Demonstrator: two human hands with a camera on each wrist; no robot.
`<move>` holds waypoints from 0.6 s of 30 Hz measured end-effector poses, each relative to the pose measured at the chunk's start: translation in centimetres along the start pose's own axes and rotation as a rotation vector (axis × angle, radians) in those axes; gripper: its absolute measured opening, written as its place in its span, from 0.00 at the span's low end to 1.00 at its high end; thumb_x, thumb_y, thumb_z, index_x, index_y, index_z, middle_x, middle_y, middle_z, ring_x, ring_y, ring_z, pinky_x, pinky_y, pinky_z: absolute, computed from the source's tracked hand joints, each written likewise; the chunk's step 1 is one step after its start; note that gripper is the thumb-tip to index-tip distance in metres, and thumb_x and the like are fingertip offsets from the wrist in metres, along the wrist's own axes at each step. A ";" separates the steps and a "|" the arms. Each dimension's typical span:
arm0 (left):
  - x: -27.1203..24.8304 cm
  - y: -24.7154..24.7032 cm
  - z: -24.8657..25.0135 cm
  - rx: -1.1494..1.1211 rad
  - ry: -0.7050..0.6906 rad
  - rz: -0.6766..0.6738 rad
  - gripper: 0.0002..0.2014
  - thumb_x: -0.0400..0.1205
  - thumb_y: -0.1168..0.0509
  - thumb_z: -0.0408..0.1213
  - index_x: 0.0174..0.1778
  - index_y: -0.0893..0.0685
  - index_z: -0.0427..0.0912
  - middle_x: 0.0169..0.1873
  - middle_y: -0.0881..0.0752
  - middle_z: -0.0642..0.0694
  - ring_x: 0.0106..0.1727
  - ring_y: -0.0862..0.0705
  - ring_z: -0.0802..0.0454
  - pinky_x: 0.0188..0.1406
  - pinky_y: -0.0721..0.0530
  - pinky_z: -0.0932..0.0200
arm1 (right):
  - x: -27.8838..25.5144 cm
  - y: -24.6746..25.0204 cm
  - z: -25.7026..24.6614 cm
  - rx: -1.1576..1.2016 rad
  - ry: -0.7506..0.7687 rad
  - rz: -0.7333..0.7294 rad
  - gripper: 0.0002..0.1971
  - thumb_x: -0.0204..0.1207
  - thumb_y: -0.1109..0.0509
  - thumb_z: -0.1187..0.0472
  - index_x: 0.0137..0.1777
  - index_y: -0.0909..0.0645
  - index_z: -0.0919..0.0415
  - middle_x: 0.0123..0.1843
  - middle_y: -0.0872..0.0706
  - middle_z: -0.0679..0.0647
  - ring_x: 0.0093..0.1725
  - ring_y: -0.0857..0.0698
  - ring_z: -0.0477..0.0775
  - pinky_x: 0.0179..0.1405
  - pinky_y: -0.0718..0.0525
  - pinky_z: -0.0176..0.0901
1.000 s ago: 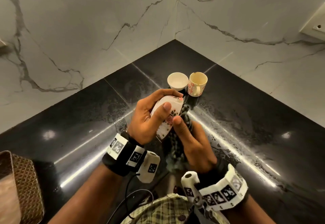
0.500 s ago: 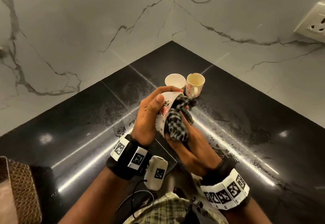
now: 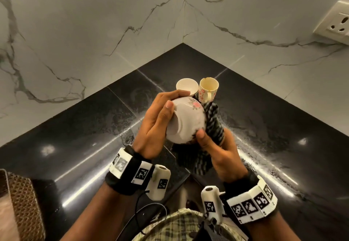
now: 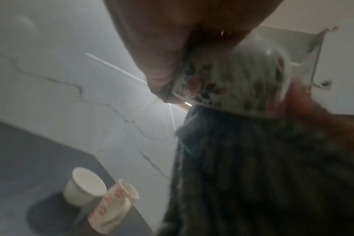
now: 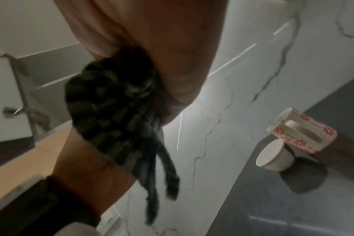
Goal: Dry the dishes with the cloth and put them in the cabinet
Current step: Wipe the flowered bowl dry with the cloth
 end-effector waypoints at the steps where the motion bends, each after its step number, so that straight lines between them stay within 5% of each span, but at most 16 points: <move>1: 0.0 0.0 -0.6 -0.034 0.055 -0.020 0.20 0.91 0.48 0.41 0.75 0.22 0.38 0.70 0.17 0.35 0.71 0.19 0.33 0.70 0.22 0.25 | 0.1 0.4 0.1 0.089 -0.029 0.041 0.15 0.80 0.34 0.68 0.61 0.10 0.58 0.59 0.08 0.60 0.59 0.08 0.57 0.52 0.10 0.45; 5: -0.9 0.8 -1.5 -0.216 0.215 -0.069 0.20 0.85 0.35 0.36 0.74 0.21 0.36 0.67 0.13 0.37 0.68 0.15 0.39 0.69 0.15 0.43 | 0.8 3.0 1.7 0.194 -0.089 0.229 0.17 0.81 0.34 0.65 0.69 0.18 0.64 0.66 0.11 0.65 0.66 0.13 0.67 0.64 0.13 0.65; 8: -2.0 0.5 -1.7 -0.062 0.247 -0.165 0.18 0.81 0.29 0.35 0.67 0.18 0.36 0.59 0.09 0.39 0.60 0.10 0.41 0.62 0.11 0.47 | 0.9 5.7 1.6 0.112 -0.021 0.390 0.18 0.80 0.29 0.67 0.69 0.18 0.66 0.66 0.11 0.63 0.70 0.15 0.67 0.74 0.21 0.68; 11: -2.0 0.0 -2.0 0.088 0.214 -0.159 0.13 0.84 0.30 0.31 0.64 0.16 0.36 0.55 0.07 0.45 0.56 0.08 0.51 0.58 0.10 0.52 | 0.8 3.6 -1.0 -0.265 0.214 0.181 0.15 0.81 0.29 0.68 0.66 0.17 0.66 0.68 0.12 0.56 0.71 0.16 0.57 0.76 0.22 0.61; 14: -2.2 -0.5 -1.8 0.251 0.139 -0.156 0.18 0.83 0.32 0.22 0.61 0.17 0.49 0.55 0.13 0.76 0.57 0.16 0.78 0.60 0.21 0.76 | -1.0 -2.5 -1.1 -0.916 0.538 -0.288 0.22 0.80 0.32 0.56 0.70 0.17 0.66 0.76 0.21 0.62 0.82 0.29 0.65 0.83 0.35 0.64; 16: -2.9 -0.3 -2.1 0.303 0.124 -0.142 0.19 0.79 0.29 0.33 0.60 0.22 0.59 0.53 0.18 0.86 0.56 0.20 0.85 0.61 0.22 0.78 | -1.3 -3.2 -0.6 -1.122 0.613 -0.350 0.23 0.81 0.35 0.52 0.71 0.16 0.62 0.79 0.24 0.63 0.85 0.34 0.66 0.84 0.40 0.68; 18: -3.0 -0.5 -1.6 0.332 0.073 -0.125 0.18 0.79 0.32 0.39 0.61 0.22 0.63 0.54 0.17 0.85 0.58 0.19 0.82 0.63 0.22 0.75 | -0.9 -2.2 -0.9 -1.137 0.657 -0.271 0.22 0.84 0.36 0.49 0.72 0.17 0.61 0.80 0.25 0.61 0.86 0.34 0.65 0.84 0.39 0.70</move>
Point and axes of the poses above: each hand's wrist, its own x-axis towards the middle knuckle, its own y-axis out of the back of the hand, z = x × y, the point moved 9 cm from there along x, towards the middle knuckle
